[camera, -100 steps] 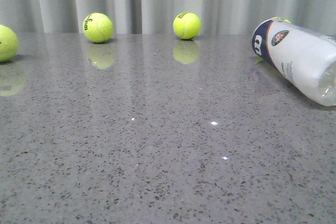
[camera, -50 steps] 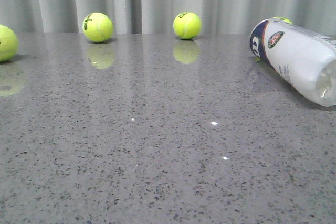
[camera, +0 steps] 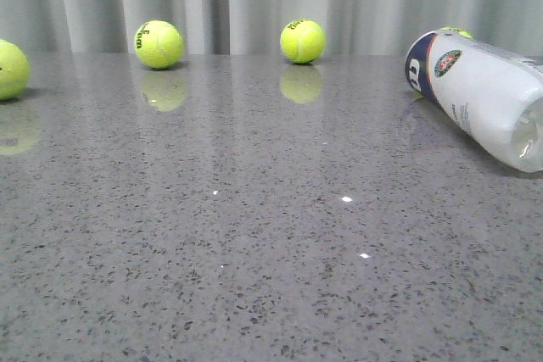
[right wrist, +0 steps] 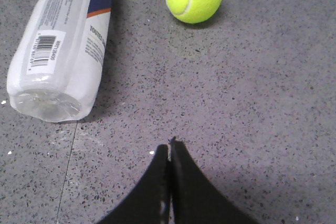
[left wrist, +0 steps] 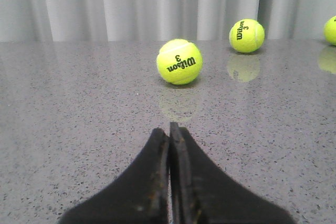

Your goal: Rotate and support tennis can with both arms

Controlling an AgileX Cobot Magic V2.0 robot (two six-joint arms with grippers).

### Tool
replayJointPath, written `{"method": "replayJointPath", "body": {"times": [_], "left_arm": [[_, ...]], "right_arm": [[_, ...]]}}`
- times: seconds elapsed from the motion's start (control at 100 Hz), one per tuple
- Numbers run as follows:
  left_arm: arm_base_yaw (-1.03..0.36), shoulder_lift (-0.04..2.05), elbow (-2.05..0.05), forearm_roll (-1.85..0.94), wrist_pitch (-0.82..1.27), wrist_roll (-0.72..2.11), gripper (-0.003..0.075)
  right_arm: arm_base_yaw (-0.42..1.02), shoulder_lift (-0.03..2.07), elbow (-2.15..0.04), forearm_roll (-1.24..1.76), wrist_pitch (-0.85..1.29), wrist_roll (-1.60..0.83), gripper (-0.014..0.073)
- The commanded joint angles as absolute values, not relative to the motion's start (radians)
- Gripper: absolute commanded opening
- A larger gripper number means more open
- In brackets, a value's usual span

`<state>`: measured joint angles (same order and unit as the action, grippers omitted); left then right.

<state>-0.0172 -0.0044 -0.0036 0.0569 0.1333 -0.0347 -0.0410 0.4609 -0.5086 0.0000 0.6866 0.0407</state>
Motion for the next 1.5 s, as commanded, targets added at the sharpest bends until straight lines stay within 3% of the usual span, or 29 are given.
{"method": "replayJointPath", "body": {"times": [0.0,0.13,0.23,0.82,1.13,1.2,1.37,1.49], "left_arm": [[-0.015,-0.043,0.044,0.055,0.057,-0.036,-0.0020],[-0.015,-0.043,0.044,0.055,0.057,-0.036,-0.0020],[-0.015,-0.043,0.044,0.055,0.057,-0.036,-0.0020],[-0.015,-0.043,0.044,0.055,0.057,-0.036,-0.0020],[-0.015,-0.043,0.044,0.055,0.057,-0.036,-0.0020],[-0.015,-0.043,0.044,0.055,0.057,-0.036,-0.0020],[-0.015,-0.043,0.044,0.055,0.057,-0.036,-0.0020],[-0.015,-0.043,0.044,0.055,0.057,-0.036,-0.0020]], "right_arm": [[-0.031,0.543,-0.586,0.015,0.664,0.032,0.0106],[0.004,0.630,-0.649,0.042,0.668,0.009,0.0500],[0.028,0.712,-0.719,0.060,0.687,0.009,0.0672],[0.091,1.372,-1.260,0.254,0.983,0.009,0.0646],[0.091,1.600,-1.377,0.258,1.040,0.008,0.0644],[0.091,1.615,-1.378,0.259,1.054,0.000,0.0594],[0.093,1.614,-1.389,0.259,1.079,-0.049,0.0333],[0.129,1.606,-1.429,0.268,1.102,-0.160,0.0271]]}}
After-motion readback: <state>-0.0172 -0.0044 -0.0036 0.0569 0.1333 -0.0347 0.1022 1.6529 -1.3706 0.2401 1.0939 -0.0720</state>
